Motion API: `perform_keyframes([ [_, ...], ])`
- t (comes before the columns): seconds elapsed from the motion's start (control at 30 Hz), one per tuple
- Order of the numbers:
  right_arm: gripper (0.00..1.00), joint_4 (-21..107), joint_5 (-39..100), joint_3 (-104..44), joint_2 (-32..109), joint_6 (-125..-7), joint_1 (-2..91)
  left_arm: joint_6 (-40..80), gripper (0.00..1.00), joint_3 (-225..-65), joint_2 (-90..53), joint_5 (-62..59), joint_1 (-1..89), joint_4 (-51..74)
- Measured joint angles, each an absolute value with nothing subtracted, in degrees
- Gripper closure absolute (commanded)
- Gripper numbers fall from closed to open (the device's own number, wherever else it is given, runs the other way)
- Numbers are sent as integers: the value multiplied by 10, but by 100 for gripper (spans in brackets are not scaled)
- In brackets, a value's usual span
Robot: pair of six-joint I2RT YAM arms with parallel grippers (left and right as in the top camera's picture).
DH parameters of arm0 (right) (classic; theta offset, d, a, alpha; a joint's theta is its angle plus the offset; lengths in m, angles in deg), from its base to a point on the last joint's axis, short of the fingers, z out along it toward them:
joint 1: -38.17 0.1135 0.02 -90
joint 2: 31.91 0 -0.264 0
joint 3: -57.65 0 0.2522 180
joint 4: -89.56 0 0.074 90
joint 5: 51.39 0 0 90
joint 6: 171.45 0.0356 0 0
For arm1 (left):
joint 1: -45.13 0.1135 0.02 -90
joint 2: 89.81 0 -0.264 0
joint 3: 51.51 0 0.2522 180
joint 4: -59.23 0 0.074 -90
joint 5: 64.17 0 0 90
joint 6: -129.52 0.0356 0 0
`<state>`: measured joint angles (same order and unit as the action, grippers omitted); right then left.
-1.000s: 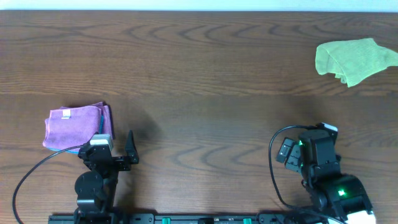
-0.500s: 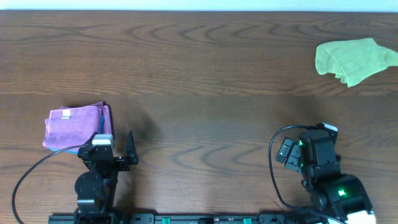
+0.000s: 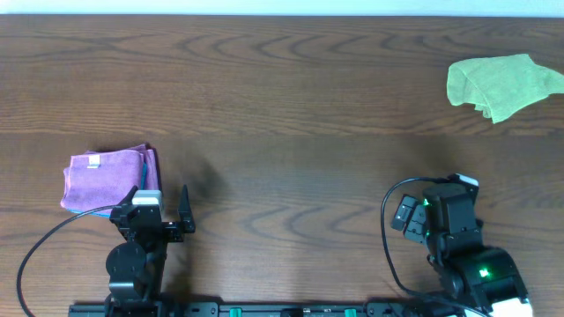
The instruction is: Fold the cloth
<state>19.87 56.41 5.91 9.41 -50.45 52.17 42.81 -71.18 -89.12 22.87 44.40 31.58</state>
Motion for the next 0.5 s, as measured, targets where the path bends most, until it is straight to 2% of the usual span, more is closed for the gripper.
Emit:
perform_keyframes([
  [0.37, 1, 199, 565, 59, 86, -505, 522, 428, 5, -712, -891, 229, 444, 316],
  [0.5, 1, 200, 569, 66, 17, -506, 508, 428, 5, -712, -891, 229, 444, 316],
])
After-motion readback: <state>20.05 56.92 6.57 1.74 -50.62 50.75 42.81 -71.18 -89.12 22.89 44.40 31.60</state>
